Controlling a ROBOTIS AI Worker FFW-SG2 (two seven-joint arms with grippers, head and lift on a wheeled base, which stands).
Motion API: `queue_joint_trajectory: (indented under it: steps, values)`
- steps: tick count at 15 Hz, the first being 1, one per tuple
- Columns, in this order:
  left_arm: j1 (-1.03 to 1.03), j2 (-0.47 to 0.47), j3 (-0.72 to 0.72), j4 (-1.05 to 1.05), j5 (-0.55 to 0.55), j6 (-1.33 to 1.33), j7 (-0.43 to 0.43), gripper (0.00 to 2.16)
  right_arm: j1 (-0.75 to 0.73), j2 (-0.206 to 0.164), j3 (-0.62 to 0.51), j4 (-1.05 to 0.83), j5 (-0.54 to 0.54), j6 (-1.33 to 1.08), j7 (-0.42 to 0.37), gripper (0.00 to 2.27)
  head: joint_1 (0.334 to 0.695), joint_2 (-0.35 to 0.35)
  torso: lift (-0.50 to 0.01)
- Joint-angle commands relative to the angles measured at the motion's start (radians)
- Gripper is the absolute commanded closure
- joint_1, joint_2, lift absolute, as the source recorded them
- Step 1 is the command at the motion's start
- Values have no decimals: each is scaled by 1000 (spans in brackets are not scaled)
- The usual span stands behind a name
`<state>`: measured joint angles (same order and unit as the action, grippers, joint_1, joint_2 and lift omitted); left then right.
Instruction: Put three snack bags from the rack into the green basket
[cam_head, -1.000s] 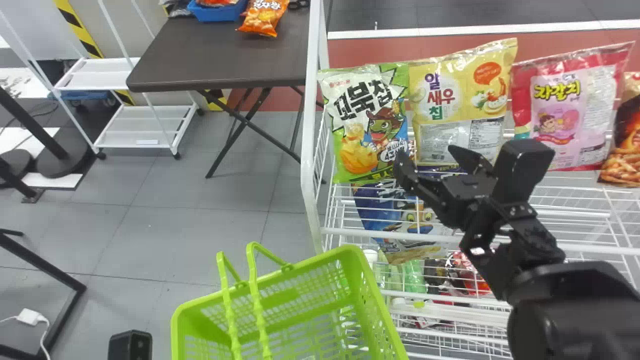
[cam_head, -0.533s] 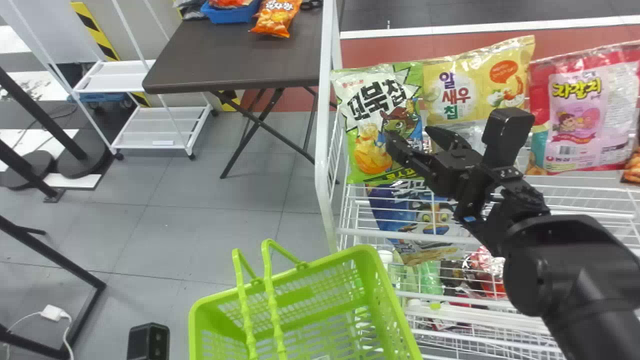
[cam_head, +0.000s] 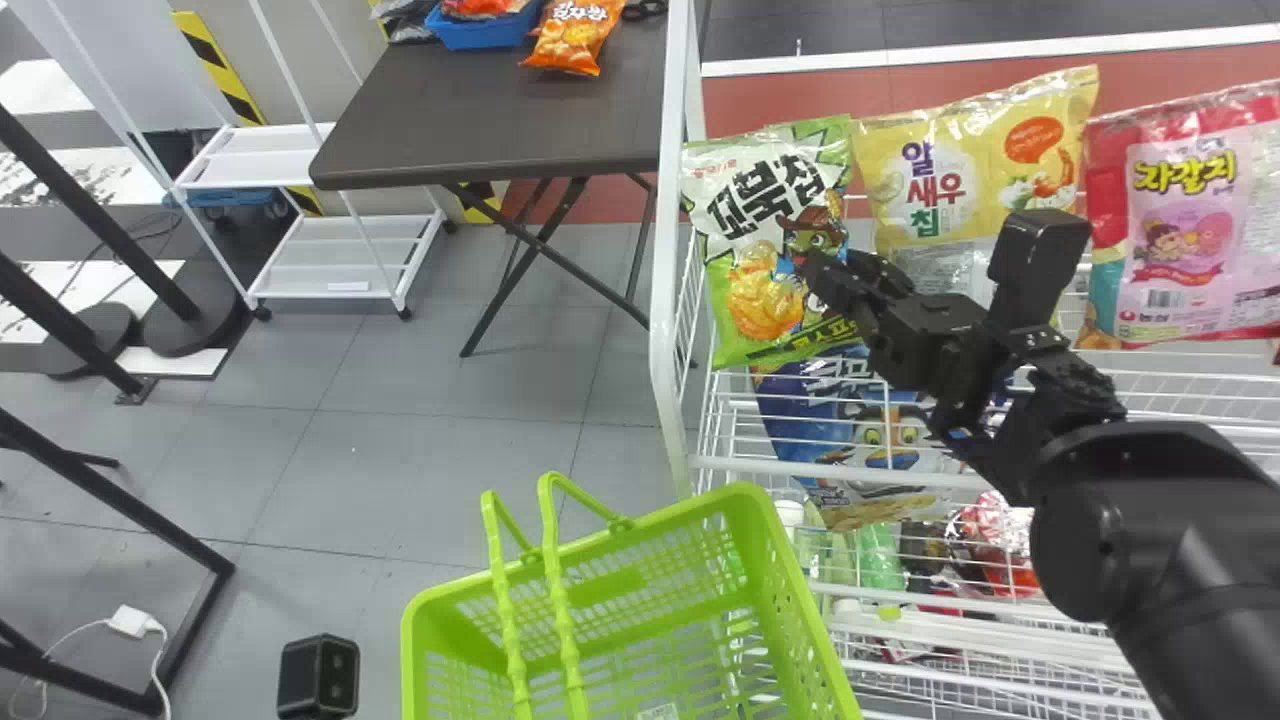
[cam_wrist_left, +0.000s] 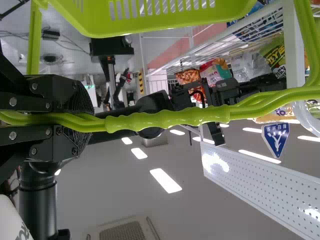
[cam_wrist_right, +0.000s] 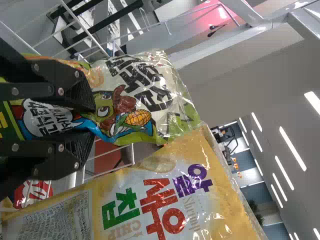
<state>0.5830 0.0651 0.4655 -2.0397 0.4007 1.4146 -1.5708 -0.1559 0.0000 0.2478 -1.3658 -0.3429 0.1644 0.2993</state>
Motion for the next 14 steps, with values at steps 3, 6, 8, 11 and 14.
queue_joint_trajectory:
  steps: [3, 6, 8, 11, 14]
  values:
    - [-20, 1, 7, 13, 3, 17, -10, 2148, 52, 1, 2, -130, 79, 13, -12, 2256, 695, 222, 0]
    - [-38, 1, 21, 24, 15, 17, -10, 2148, 147, 1, -15, -286, 88, 50, -12, 2256, 695, 227, 0]
    - [-57, 1, 24, 26, 13, 36, -10, 2148, 271, -6, -65, -457, 85, 90, -12, 2256, 695, 227, 0]
    - [-83, -1, 22, 24, 12, 67, -10, 2148, 473, -35, -137, -711, 76, 130, -5, 2256, 695, 197, 0]
    - [-88, -1, 24, 24, 10, 79, -10, 2148, 661, -41, -199, -924, 39, 323, 11, 2256, 695, 143, 0]
